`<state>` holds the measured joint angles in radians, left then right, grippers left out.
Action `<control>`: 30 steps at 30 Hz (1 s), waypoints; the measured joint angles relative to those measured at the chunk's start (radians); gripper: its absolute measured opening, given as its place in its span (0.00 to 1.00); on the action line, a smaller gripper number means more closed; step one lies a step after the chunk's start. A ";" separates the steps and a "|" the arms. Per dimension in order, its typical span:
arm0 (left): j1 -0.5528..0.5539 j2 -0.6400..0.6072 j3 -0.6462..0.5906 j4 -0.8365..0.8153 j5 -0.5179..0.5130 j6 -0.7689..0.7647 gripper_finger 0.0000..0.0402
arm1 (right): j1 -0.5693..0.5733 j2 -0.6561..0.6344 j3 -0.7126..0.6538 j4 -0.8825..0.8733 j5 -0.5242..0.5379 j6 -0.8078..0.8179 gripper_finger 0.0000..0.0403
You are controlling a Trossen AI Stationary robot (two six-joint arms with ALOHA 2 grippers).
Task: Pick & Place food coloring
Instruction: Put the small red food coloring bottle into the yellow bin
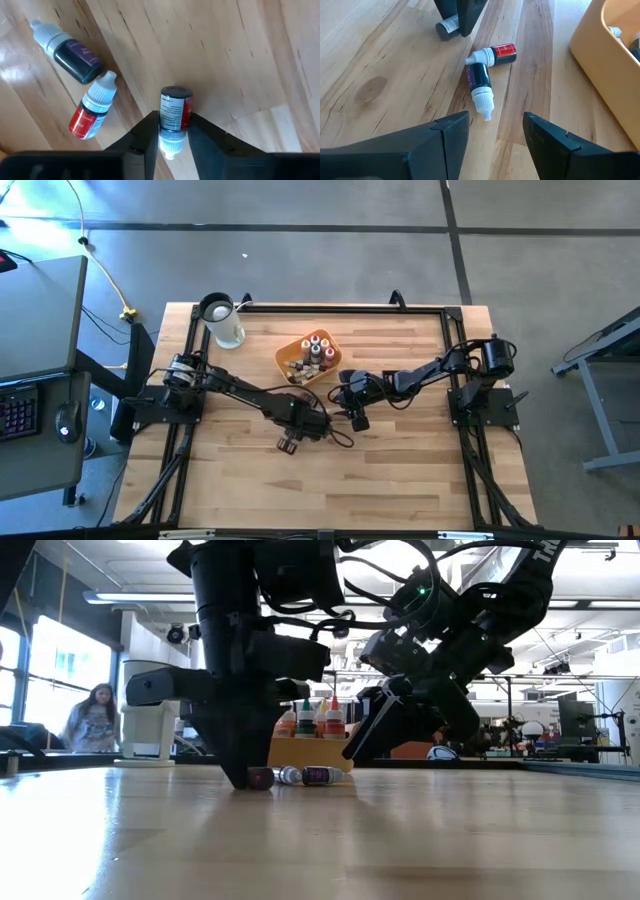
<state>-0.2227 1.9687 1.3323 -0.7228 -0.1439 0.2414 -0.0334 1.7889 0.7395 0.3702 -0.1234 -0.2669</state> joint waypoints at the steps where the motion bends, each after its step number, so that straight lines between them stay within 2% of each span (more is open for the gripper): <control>1: 0.000 0.000 0.000 0.000 -0.002 -0.015 0.23 | 0.000 0.000 0.000 0.000 0.000 0.000 0.45; 6: -0.001 0.000 0.000 0.003 -0.025 -0.116 0.16 | 0.000 0.000 0.000 -0.006 0.000 0.000 0.45; 13: 0.000 0.003 0.043 -0.030 -0.060 -0.194 0.18 | 0.000 0.000 0.000 -0.063 0.000 0.000 0.45; 18: 0.000 0.003 0.116 -0.133 -0.195 -0.194 0.19 | 0.000 0.000 0.000 -0.104 0.000 0.003 0.45; 25: 0.022 0.000 0.211 -0.353 -0.511 -0.195 0.19 | 0.000 0.000 0.000 -0.104 0.000 0.000 0.45; 27: 0.049 0.000 0.225 -0.379 -0.543 -0.195 0.19 | 0.000 0.000 0.000 -0.104 0.000 0.000 0.45; 30: 0.108 0.000 0.231 -0.367 -0.540 -0.195 0.19 | 0.000 0.000 0.000 -0.102 0.001 0.000 0.45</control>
<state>-0.1144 1.9686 1.5637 -1.0895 -0.6838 0.0465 -0.0338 1.7889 0.7391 0.2680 -0.1229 -0.2665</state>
